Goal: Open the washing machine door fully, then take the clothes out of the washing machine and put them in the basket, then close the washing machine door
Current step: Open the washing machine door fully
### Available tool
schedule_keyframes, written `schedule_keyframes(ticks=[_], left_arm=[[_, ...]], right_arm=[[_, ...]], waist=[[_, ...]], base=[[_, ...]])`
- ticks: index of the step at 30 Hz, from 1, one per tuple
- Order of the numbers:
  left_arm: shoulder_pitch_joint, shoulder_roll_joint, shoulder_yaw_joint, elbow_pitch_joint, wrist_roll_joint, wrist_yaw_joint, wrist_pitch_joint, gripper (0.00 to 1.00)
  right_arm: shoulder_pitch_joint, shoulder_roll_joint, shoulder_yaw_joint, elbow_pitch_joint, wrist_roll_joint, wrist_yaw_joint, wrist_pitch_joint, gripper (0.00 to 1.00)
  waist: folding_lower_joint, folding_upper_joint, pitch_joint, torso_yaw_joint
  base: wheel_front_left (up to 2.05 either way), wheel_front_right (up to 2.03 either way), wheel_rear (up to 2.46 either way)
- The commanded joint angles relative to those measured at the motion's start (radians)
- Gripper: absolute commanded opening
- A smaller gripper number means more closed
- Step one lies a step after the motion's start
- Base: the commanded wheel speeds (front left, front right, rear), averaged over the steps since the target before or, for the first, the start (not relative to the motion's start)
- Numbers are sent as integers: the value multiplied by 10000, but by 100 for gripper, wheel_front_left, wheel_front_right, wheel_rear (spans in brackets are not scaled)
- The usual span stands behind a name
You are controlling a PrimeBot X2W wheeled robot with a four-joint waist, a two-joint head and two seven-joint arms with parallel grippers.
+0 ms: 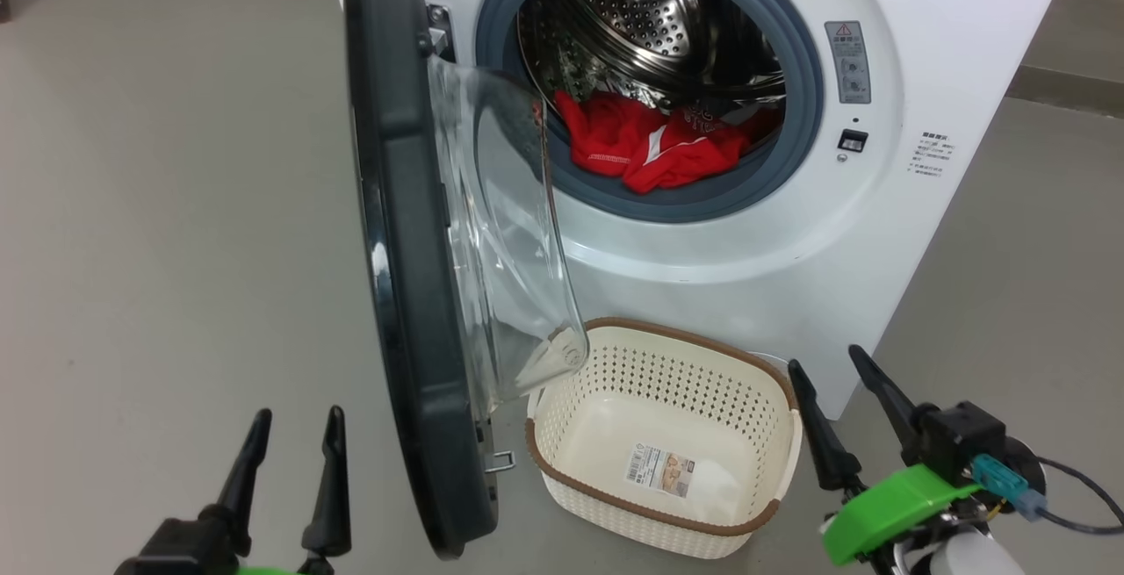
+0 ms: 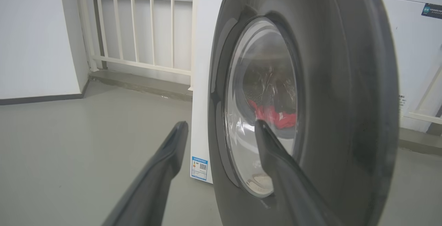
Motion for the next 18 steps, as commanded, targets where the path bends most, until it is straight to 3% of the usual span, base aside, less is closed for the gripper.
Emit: schedule_keyframes(ticks=[1,18], left_arm=[[-5,106,221,-381,79,144,-78,100],[290,106,176,-520,65,317,-78,100]], right_arm=[[20,33,52,-430,-193,4,-90,100],[836,42,-253,-1008,28,4,-91,100]], waist=[[0,0,0,-19],[0,0,-44,-176]], base=[[0,0,0],[0,0,0]])
